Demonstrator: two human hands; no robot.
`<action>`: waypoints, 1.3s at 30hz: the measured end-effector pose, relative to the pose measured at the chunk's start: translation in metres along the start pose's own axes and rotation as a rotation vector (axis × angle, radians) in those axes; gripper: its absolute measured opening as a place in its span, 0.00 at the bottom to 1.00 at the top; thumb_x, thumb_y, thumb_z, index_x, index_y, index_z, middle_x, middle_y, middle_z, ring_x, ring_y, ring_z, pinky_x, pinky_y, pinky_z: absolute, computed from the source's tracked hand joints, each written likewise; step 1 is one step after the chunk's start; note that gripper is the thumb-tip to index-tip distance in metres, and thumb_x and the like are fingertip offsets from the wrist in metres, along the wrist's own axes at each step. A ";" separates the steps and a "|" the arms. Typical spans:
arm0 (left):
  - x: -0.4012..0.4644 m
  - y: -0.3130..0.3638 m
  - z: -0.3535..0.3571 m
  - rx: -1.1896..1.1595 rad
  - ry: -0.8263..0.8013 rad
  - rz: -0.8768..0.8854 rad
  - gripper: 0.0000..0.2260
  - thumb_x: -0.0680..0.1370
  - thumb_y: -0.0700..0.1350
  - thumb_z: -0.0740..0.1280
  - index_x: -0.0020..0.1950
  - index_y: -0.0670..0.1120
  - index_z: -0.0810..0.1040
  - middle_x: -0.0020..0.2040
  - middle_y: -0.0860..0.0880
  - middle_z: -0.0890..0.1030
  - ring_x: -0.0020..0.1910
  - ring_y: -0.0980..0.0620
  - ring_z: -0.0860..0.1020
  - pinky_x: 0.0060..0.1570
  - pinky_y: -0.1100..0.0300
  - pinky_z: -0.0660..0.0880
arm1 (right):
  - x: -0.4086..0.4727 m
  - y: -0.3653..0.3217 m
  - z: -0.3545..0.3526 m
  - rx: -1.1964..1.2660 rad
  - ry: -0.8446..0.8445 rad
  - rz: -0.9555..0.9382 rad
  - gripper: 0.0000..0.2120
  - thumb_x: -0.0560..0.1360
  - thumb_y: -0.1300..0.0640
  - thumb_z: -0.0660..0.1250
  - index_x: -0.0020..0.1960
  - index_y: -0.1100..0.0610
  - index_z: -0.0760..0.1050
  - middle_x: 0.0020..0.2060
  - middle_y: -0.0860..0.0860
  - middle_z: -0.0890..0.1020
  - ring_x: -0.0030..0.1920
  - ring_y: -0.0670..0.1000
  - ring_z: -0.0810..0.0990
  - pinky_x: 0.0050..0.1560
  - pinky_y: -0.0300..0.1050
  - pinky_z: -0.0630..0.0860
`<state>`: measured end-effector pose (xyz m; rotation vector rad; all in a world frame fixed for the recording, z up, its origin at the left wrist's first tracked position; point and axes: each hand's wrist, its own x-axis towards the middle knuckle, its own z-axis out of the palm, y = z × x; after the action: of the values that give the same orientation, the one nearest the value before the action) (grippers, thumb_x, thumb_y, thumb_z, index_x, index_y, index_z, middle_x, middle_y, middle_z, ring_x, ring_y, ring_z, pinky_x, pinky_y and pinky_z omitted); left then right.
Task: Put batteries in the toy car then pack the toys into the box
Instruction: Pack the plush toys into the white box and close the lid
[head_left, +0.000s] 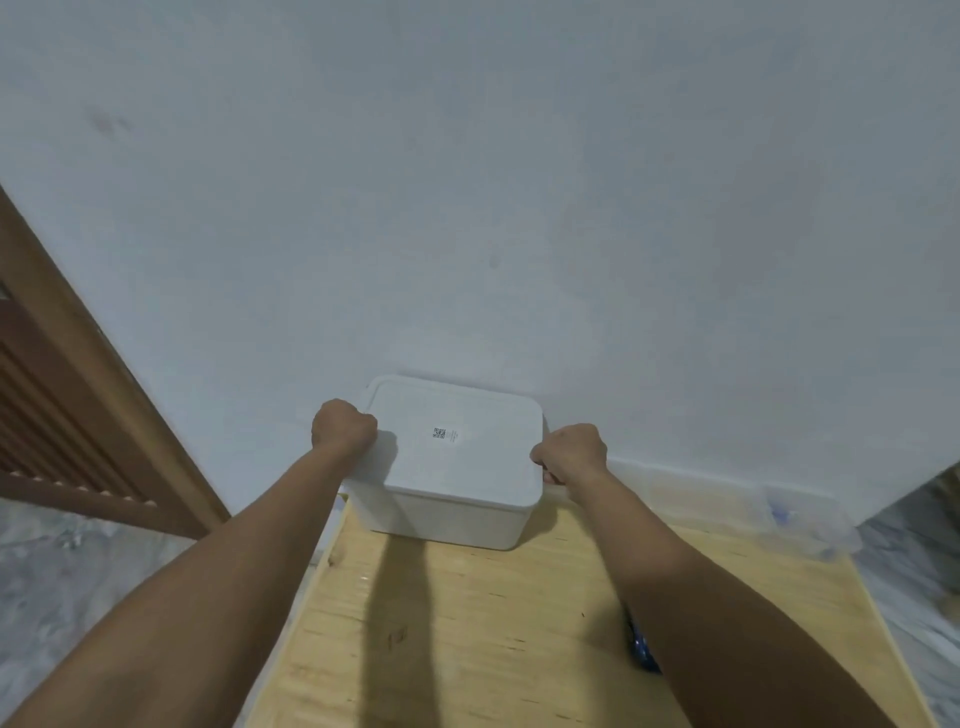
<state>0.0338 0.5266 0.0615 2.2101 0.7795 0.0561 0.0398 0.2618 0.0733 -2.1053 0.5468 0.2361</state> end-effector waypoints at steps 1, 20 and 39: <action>0.001 -0.001 0.001 -0.010 0.007 0.003 0.14 0.72 0.32 0.61 0.30 0.43 0.62 0.29 0.46 0.64 0.27 0.49 0.62 0.28 0.59 0.58 | 0.000 0.000 0.001 -0.008 0.001 -0.002 0.08 0.62 0.67 0.68 0.31 0.58 0.70 0.29 0.53 0.77 0.29 0.54 0.80 0.23 0.35 0.68; -0.001 -0.013 0.039 0.658 -0.125 0.730 0.28 0.81 0.59 0.47 0.75 0.43 0.56 0.79 0.43 0.53 0.79 0.43 0.48 0.74 0.40 0.46 | -0.007 0.003 0.055 -0.791 -0.011 -0.585 0.34 0.80 0.39 0.49 0.78 0.58 0.48 0.78 0.55 0.48 0.78 0.58 0.42 0.76 0.57 0.44; 0.001 -0.016 0.043 0.766 -0.118 0.707 0.32 0.80 0.63 0.41 0.79 0.46 0.48 0.80 0.44 0.48 0.79 0.44 0.45 0.75 0.42 0.44 | -0.004 0.009 0.062 -0.713 0.047 -0.470 0.40 0.79 0.35 0.47 0.78 0.63 0.41 0.78 0.56 0.43 0.78 0.53 0.39 0.77 0.53 0.49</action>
<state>0.0380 0.5075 0.0201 3.0824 -0.1286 -0.0332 0.0344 0.3102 0.0332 -2.8603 -0.0442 0.1157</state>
